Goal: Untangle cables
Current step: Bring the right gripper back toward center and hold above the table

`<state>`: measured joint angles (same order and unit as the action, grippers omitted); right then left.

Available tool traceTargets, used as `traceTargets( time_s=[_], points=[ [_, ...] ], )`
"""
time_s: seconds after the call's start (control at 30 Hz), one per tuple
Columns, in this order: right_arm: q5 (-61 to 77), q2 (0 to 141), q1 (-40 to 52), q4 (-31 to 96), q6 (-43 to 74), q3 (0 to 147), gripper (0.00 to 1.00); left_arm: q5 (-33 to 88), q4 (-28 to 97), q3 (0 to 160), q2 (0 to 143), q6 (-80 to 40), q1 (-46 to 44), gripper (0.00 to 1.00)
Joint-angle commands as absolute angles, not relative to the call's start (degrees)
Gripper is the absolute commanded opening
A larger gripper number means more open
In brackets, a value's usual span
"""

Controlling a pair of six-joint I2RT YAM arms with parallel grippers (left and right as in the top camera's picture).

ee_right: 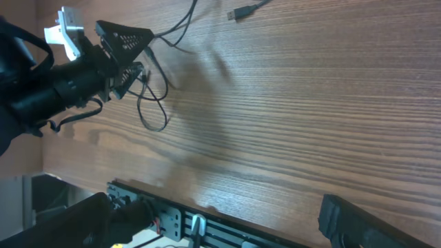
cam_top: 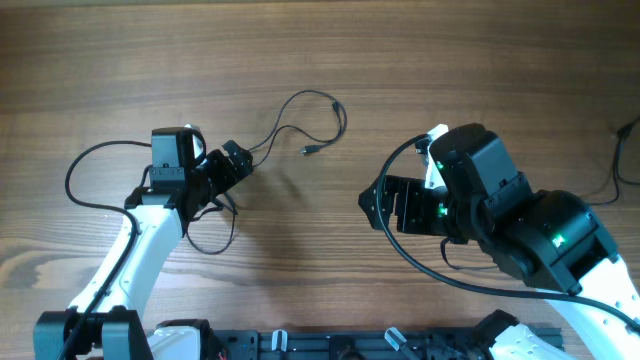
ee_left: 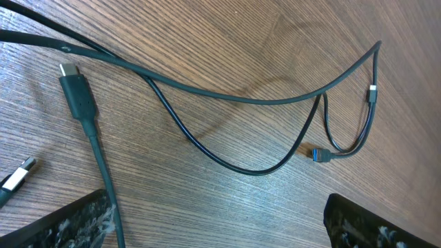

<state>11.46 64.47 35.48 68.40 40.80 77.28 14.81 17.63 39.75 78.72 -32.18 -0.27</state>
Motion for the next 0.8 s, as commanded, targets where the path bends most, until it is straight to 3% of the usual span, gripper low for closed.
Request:
traceTargets(
  time_s=[0.0, 0.77],
  points=[
    [9.1, 63.6, 35.8, 68.4, 41.6, 76.1, 1.00, 14.5, 17.5, 39.6, 78.9, -31.9, -0.5, 1.00],
    [9.0, 63.6, 35.8, 66.7, 42.2, 76.1, 1.00, 14.5, 17.5, 39.6, 78.9, -31.9, -0.5, 1.00]
  ],
)
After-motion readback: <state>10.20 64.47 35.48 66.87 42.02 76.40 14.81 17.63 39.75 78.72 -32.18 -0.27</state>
